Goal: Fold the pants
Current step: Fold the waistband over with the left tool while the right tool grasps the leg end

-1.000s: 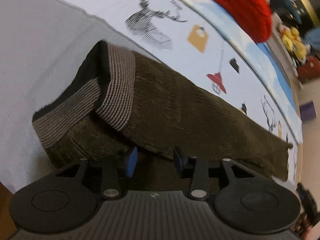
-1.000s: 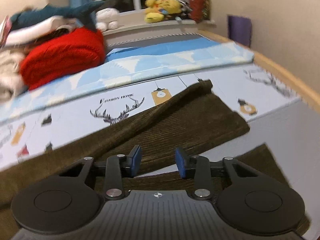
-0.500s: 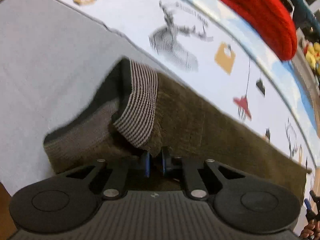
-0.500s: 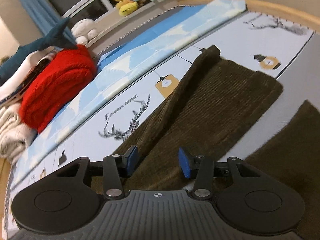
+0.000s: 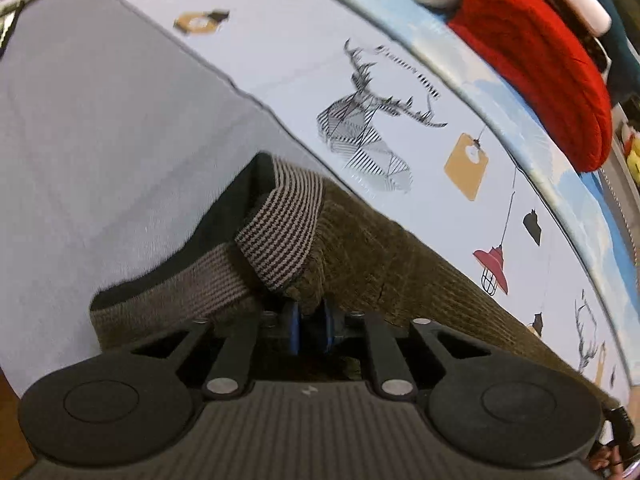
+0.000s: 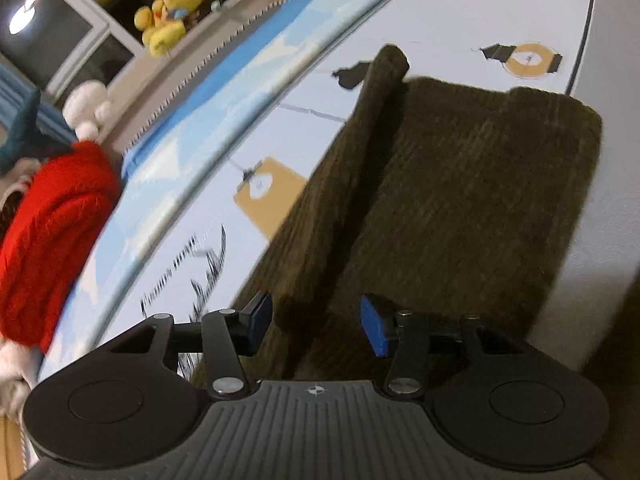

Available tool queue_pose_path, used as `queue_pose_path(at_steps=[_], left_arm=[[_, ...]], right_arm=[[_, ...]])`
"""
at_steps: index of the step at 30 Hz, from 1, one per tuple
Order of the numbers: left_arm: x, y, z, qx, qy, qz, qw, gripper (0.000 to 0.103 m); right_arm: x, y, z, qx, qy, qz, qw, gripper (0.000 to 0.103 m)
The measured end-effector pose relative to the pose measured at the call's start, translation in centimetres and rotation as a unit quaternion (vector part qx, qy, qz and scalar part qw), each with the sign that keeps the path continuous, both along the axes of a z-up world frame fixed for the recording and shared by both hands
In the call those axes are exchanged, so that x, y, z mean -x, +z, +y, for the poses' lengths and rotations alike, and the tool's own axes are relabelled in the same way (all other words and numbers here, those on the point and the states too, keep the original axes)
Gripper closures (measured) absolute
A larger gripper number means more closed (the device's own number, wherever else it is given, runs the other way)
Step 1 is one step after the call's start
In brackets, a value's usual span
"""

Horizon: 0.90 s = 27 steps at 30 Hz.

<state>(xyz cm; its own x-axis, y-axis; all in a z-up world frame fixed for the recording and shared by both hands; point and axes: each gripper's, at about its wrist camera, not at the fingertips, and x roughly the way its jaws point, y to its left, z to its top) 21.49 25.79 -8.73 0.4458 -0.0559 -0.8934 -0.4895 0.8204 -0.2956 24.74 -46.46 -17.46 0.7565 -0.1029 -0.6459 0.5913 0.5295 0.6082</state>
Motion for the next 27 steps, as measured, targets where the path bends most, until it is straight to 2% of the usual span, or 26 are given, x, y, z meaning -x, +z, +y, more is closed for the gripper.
queue_pose_path(at_steps=[1,2,3,4,6,7,9,11,15,19,22,24,27], left_arm=[[0.0,-0.3,0.1,0.009,0.002,0.005,0.9999,0.078],[-0.1,-0.5,0.1,0.019,0.003,0.010,0.9998,0.065],[-0.2,-0.7,0.1,0.025,0.003,0.013,0.9996,0.057],[-0.3,-0.8,0.0,0.024,0.002,0.014,0.9996,0.057],[-0.5,-0.6,-0.2,0.004,0.004,0.014,0.9999,0.059],[-0.6,-0.6,-0.1,0.001,0.005,0.013,0.9999,0.059],[-0.5,-0.5,0.2,-0.005,0.008,0.011,0.9999,0.076],[-0.3,-0.1,0.2,-0.010,0.000,0.005,0.9999,0.085],[0.7,1.9,0.1,-0.028,-0.021,-0.034,0.9988,0.092],[2.6,4.1,1.0,-0.040,-0.020,-0.072,0.9964,0.095],[4.3,4.9,2.3,-0.034,-0.015,-0.082,0.9960,0.095],[5.1,4.9,3.1,-0.038,-0.014,-0.072,0.9966,0.095],[5.7,4.2,4.0,-0.049,-0.026,-0.036,0.9978,0.095]], right_arm=[[-0.3,0.0,-0.2,0.001,0.002,-0.008,1.000,0.051],[-0.5,-0.1,-0.3,0.001,0.007,-0.015,1.000,0.053],[-0.7,-0.2,-0.4,0.004,0.014,-0.020,1.000,0.067],[-0.9,-0.2,-0.4,0.011,0.019,-0.016,1.000,0.092],[-0.8,0.0,-0.5,0.023,0.019,-0.020,0.999,0.098],[-0.6,0.4,-0.5,0.021,0.015,-0.024,0.999,0.099],[0.2,1.8,-0.6,0.016,0.006,-0.040,0.999,0.100],[1.4,3.9,-0.5,0.019,0.004,-0.058,0.998,0.100],[5.1,8.8,0.1,0.049,0.024,-0.082,0.995,0.100],[11.8,12.2,0.9,0.062,0.024,-0.075,0.995,0.100],[17.8,12.6,1.6,0.056,0.020,-0.061,0.996,0.100],[21.1,11.8,2.1,0.046,0.025,-0.044,0.998,0.100],[25.6,8.6,2.1,-0.015,0.028,0.035,0.999,0.100]])
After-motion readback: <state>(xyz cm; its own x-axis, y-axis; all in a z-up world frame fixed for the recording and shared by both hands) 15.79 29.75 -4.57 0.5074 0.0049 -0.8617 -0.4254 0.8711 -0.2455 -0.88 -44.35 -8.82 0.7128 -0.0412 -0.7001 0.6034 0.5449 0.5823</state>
